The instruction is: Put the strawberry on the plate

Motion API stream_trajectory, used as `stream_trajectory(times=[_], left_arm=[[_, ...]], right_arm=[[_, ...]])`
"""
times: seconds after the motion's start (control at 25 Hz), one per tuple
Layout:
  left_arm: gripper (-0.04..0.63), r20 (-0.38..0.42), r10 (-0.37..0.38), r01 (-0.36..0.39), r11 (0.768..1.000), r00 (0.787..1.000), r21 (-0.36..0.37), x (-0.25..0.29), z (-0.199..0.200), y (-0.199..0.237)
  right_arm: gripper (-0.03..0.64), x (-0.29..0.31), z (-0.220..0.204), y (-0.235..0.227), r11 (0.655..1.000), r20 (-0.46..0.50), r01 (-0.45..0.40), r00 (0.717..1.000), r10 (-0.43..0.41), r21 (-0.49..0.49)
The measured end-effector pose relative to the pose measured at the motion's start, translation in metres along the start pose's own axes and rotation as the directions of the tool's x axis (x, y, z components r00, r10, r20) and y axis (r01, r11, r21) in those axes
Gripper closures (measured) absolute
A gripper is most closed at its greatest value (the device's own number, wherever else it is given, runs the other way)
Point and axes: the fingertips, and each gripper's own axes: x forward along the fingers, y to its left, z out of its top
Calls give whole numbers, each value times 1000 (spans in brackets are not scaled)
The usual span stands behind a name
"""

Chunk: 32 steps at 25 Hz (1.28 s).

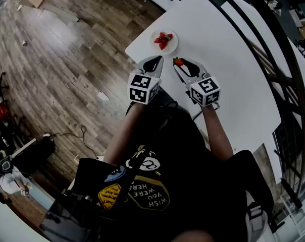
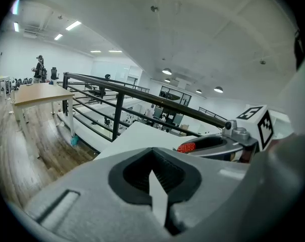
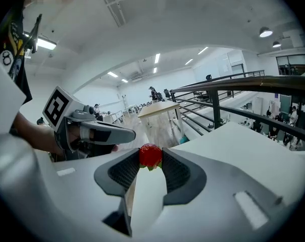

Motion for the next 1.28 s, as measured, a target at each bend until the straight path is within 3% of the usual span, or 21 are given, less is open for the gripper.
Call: stream_trajectory(times=[0.36,1.04,1.28], left_arm=[[595,-52,2,-2,1000,999,3,13,-14,30],[595,-139,-160,168,985,977,44,33,-13,76],[595,-166,-188,199,979,968,50,47,-15,76]], right_arm=[[479,20,-6,-7,999,-30,34,999,-33,20],[479,60,-4,-12,969,-53,223,975,-218,109],[479,68,-13,-19,964,-77,239,970,-231,115]])
